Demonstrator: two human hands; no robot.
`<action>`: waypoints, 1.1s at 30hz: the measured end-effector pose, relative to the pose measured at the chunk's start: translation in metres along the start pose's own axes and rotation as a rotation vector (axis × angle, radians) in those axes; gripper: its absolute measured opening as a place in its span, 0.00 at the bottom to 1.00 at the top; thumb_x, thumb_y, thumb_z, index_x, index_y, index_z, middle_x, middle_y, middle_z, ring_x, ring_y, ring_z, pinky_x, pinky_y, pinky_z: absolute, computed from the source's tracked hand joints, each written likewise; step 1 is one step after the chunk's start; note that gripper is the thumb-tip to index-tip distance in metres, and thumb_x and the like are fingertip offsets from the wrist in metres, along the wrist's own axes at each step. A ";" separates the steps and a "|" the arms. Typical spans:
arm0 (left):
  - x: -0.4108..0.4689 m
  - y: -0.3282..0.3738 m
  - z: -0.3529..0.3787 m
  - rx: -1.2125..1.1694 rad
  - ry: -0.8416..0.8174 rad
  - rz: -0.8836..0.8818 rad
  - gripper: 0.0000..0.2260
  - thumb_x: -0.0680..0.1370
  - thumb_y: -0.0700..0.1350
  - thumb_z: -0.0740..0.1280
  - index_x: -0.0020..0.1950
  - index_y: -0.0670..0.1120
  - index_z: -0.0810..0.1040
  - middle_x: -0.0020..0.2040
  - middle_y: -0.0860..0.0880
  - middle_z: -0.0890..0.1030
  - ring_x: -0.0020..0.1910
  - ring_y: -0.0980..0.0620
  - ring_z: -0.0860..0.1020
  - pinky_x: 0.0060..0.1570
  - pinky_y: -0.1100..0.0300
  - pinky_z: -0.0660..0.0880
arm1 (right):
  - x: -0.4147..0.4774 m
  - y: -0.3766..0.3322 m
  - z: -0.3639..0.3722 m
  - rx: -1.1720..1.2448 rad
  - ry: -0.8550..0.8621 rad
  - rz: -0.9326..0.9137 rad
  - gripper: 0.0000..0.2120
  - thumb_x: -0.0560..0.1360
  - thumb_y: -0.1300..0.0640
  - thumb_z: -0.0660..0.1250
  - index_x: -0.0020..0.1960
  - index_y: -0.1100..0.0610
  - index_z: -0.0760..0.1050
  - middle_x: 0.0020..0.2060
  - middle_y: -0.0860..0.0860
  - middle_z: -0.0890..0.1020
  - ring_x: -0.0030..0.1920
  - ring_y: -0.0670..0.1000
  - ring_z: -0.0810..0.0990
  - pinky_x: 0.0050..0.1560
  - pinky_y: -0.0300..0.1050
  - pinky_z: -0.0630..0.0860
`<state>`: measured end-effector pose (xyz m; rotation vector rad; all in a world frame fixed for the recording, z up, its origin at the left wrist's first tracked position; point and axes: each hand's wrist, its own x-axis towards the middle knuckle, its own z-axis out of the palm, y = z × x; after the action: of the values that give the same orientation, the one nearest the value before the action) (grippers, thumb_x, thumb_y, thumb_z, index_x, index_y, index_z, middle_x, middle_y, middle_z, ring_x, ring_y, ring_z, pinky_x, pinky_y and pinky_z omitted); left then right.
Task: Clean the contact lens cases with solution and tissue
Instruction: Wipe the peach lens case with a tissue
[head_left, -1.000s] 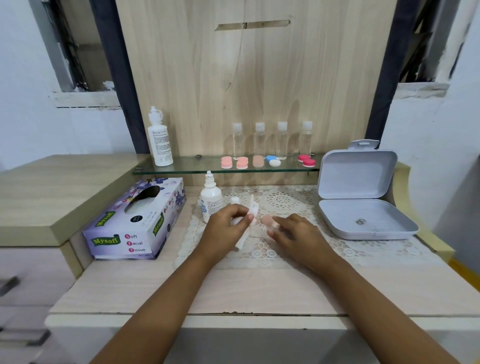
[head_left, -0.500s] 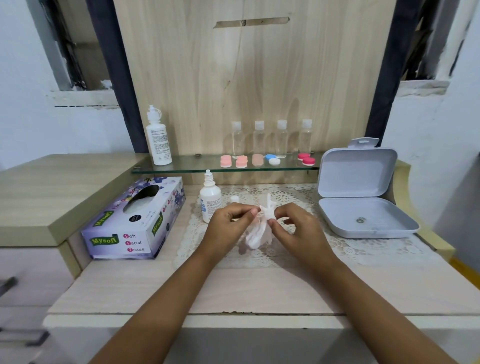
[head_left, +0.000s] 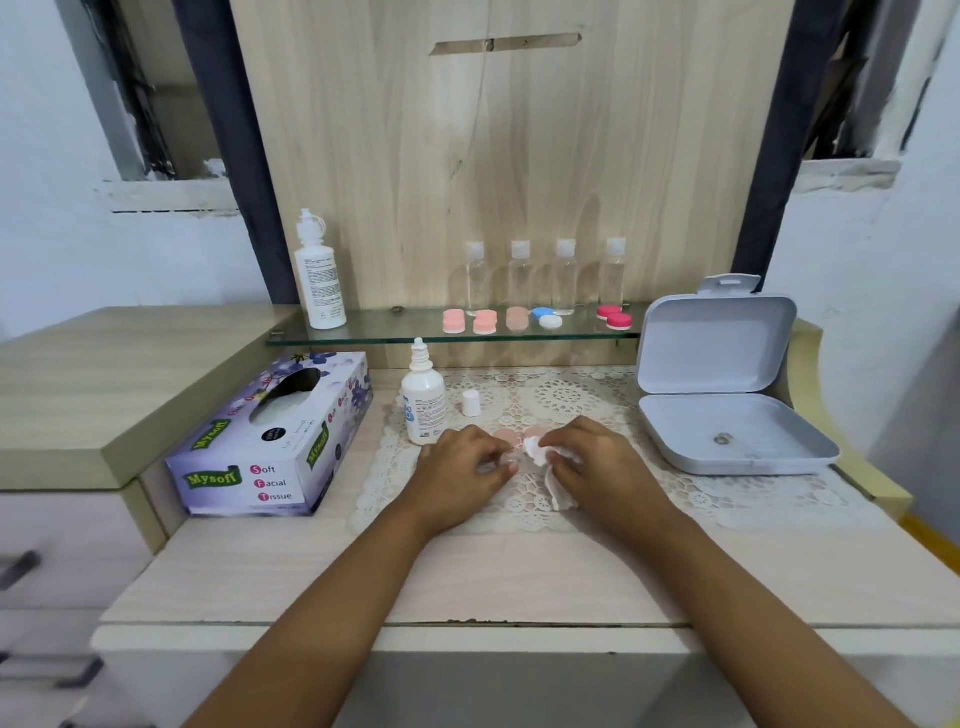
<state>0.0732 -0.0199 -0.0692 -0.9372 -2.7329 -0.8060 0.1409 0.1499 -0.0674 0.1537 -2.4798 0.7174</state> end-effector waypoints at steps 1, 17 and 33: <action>0.000 -0.001 0.000 -0.010 0.002 0.003 0.14 0.78 0.54 0.63 0.61 0.51 0.77 0.56 0.52 0.76 0.59 0.50 0.69 0.62 0.50 0.65 | 0.000 0.000 0.001 -0.023 -0.016 -0.004 0.10 0.73 0.63 0.64 0.51 0.57 0.81 0.47 0.50 0.79 0.48 0.51 0.77 0.47 0.41 0.71; 0.002 -0.004 0.002 -0.048 0.033 0.026 0.12 0.76 0.54 0.66 0.56 0.51 0.80 0.51 0.55 0.77 0.55 0.53 0.72 0.60 0.49 0.67 | -0.001 -0.004 -0.002 -0.234 -0.226 -0.075 0.12 0.78 0.56 0.59 0.57 0.59 0.77 0.55 0.52 0.74 0.54 0.56 0.75 0.55 0.50 0.72; 0.003 -0.006 0.005 -0.018 0.024 0.047 0.12 0.76 0.53 0.65 0.57 0.51 0.79 0.53 0.55 0.77 0.56 0.53 0.72 0.60 0.49 0.67 | 0.001 0.004 -0.001 -0.121 -0.209 -0.058 0.09 0.76 0.56 0.64 0.54 0.57 0.79 0.49 0.50 0.75 0.53 0.53 0.74 0.53 0.49 0.71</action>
<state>0.0673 -0.0199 -0.0747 -0.9846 -2.6771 -0.8295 0.1396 0.1542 -0.0679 0.2662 -2.6965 0.5501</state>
